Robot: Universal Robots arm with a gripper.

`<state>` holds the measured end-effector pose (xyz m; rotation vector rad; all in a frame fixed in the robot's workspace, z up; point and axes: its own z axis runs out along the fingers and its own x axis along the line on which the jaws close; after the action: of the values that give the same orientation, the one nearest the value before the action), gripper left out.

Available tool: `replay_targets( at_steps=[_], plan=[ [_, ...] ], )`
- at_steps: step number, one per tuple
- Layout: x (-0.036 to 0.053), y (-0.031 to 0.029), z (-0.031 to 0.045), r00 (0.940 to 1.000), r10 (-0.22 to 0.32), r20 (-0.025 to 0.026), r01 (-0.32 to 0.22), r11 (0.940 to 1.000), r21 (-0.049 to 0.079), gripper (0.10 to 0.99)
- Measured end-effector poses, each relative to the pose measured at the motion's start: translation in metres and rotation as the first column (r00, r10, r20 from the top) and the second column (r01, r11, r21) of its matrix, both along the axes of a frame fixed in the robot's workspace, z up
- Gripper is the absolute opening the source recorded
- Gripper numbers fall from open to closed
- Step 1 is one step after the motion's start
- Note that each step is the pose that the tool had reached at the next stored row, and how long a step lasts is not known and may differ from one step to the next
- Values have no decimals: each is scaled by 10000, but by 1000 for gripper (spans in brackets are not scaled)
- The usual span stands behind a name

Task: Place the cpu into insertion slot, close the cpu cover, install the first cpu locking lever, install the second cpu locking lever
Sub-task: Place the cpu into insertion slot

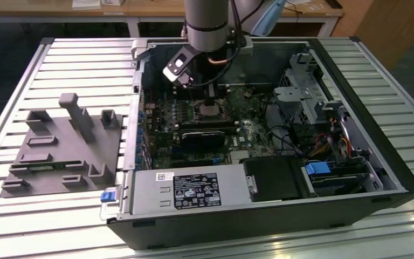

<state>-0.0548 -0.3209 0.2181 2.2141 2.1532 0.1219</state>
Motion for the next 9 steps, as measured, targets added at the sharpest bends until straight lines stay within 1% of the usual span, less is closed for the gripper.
replay_targets(
  at_steps=[9],
  plan=[
    [0, 0, 211, 10000, 1, 6, -1, 10000, 0, 106]
  ],
)
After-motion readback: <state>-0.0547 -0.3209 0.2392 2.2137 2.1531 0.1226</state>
